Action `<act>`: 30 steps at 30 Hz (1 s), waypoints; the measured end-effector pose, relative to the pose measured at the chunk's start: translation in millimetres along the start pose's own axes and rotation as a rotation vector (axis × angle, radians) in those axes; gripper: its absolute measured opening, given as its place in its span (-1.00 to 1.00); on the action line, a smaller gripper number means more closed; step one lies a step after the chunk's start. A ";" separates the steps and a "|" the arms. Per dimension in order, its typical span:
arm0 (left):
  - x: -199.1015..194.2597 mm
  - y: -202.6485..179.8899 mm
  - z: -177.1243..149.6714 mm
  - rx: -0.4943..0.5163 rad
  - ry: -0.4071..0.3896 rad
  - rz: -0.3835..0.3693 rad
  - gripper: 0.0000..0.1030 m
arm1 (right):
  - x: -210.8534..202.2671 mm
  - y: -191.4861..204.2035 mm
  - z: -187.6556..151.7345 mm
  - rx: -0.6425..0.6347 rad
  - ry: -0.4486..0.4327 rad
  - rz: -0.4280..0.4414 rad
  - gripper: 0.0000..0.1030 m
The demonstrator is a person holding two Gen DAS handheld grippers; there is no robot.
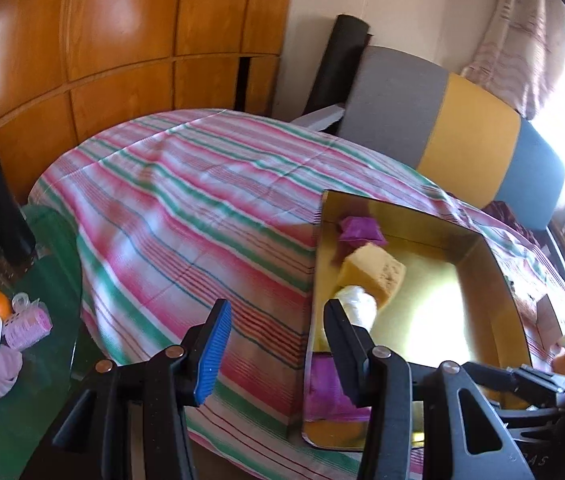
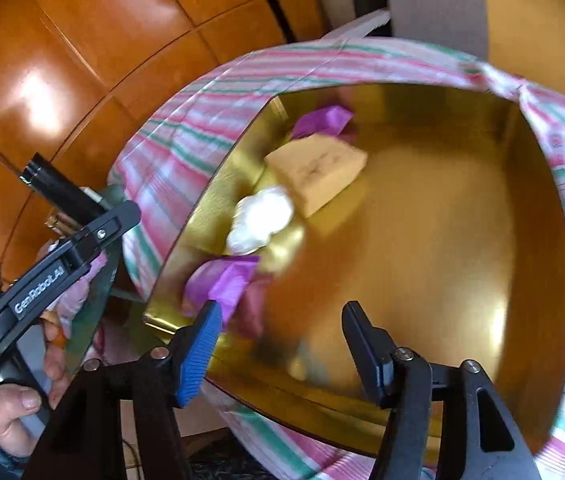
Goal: Organize objects
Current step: 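Release the white bun in the tray while the right gripper drops the purple pastry beside it, then reach the left gripper to the cracker packet and grasp it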
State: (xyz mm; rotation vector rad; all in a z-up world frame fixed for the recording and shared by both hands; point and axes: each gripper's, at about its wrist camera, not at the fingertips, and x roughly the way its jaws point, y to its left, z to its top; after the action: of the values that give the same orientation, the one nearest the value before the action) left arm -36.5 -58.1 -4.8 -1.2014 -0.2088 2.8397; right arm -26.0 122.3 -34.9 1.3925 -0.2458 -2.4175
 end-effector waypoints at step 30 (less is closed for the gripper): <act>-9.3 -104.0 -21.1 0.260 0.046 -0.154 -0.07 | -117.3 -120.4 -30.1 0.195 -0.223 -0.319 0.64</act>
State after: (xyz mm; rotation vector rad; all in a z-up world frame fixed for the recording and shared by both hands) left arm -15.4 46.1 2.3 -1.1412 0.0665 2.6051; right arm 29.6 278.4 6.5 1.3235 -0.3458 -2.8859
